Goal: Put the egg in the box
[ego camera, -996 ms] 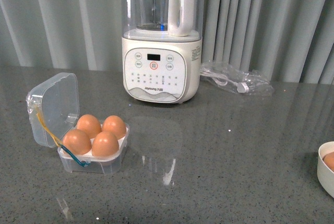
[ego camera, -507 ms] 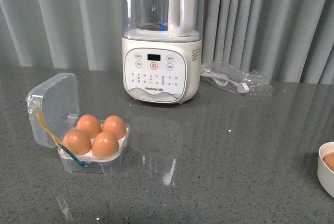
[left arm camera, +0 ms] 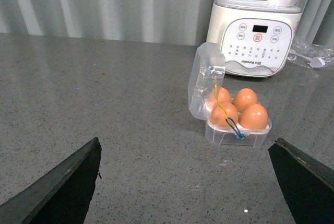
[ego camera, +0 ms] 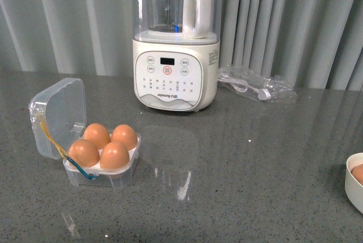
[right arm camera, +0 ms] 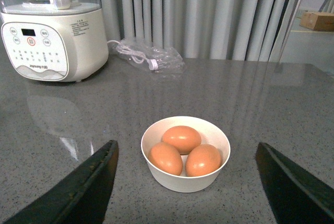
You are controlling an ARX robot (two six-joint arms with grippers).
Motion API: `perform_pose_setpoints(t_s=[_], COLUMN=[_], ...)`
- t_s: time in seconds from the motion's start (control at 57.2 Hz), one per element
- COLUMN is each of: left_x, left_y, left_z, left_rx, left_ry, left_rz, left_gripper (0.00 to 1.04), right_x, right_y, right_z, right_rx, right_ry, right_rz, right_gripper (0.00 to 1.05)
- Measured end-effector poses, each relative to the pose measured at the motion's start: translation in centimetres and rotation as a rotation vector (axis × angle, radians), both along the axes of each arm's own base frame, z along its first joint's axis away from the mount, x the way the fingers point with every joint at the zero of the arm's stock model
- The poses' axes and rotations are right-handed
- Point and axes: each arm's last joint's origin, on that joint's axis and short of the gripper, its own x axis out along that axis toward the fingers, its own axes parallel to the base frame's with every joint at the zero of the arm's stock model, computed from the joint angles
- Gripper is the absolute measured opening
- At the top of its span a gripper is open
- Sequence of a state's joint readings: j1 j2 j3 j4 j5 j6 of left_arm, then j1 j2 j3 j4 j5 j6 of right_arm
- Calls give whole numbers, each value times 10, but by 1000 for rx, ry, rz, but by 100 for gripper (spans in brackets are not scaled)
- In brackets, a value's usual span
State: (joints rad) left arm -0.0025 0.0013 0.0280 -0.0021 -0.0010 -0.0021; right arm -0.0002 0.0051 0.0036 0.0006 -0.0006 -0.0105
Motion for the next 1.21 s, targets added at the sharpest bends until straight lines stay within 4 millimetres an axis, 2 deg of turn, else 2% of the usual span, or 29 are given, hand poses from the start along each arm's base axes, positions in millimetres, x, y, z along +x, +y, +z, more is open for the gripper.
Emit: perform_pose_setpoints(t_s=[0.052,0.105,0.157,0.699,0.734,0.751,0.838,1.1,1.205], left_x=[0,0,0,0,1,1,2,2,8], left_y=[0,0,0,0,0,0,0,-1,-1], left_z=[0,0,0,0,-2,-4,-12,-12,-8], left_rx=[0,0,0,0,-38,-59,-104,-184,-200], left_ry=[0,0,0,0,75,169,328,327,299], left_rz=[0,0,0,0,68,133,268,267,238], left_gripper=[98,98,98,98,98,98,98,98,98], right_x=[0,0,0,0,0,0,0,0,0], right_y=[0,0,0,0,0,0,0,0,0], right_z=[0,0,0,0,0,0,0,0,0], right_rx=[0,2,2,4,4,4,4,4,4], right_ry=[0,0,0,0,0,0,0,0,0], right_rz=[0,0,0,0,0,0,0,0,0], right_gripper=[93,99,97,97,97,97,97,97,97])
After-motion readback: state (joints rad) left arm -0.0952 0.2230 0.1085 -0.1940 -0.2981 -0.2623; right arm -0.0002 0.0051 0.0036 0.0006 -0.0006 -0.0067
